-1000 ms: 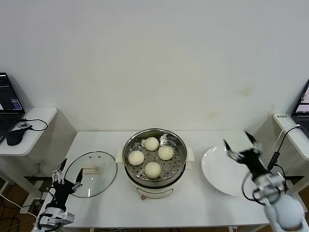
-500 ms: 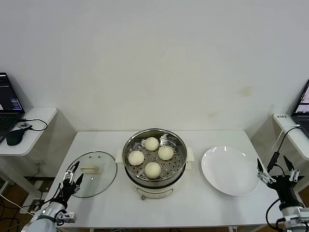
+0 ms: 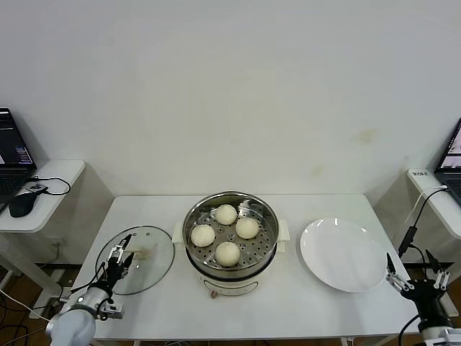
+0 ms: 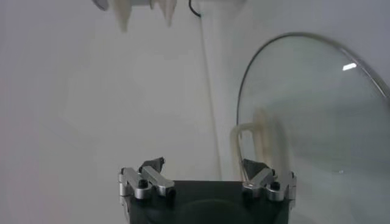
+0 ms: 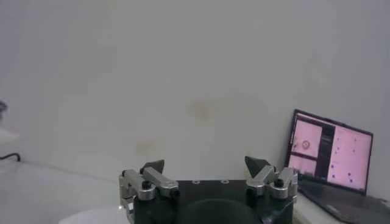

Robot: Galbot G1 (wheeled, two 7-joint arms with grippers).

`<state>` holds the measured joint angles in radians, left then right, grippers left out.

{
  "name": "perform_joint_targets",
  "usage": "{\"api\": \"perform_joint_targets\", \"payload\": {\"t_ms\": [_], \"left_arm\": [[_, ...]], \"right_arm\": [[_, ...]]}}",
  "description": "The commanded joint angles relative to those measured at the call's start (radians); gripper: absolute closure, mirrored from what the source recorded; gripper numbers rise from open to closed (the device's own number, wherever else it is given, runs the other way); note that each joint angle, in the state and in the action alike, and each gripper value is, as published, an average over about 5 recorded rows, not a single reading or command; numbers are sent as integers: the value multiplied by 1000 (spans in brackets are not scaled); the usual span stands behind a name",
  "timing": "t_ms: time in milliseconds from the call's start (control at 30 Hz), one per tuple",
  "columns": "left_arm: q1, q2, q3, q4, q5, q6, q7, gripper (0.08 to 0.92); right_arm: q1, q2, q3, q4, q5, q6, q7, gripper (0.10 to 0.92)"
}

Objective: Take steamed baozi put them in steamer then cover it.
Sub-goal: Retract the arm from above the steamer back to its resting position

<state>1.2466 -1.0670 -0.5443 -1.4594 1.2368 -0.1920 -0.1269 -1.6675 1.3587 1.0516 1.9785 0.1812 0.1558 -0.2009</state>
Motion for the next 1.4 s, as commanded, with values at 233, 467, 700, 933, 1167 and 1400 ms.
{"api": "perform_joint_targets", "payload": {"t_ms": [233, 467, 700, 933, 1167, 1400], "left_arm": [[-118, -12, 44, 137, 6, 0, 7, 177], [-127, -9, 43, 136, -25, 9, 25, 177], [-140, -15, 41, 144, -52, 19, 34, 177], [-142, -19, 43, 149, -84, 26, 44, 295], [-151, -29, 46, 181, -92, 27, 34, 502], [-127, -28, 32, 132, -110, 24, -20, 701]], "right_arm": [[-8, 16, 1, -16, -4, 3, -8, 203], [-2, 13, -16, -29, -6, 0, -14, 202], [6, 13, -32, -45, -8, 0, -17, 203], [8, 14, -44, -52, -11, -1, -20, 203], [10, 16, -50, -54, -12, -1, -22, 203], [7, 14, -50, -48, -11, -1, -24, 202]]}}
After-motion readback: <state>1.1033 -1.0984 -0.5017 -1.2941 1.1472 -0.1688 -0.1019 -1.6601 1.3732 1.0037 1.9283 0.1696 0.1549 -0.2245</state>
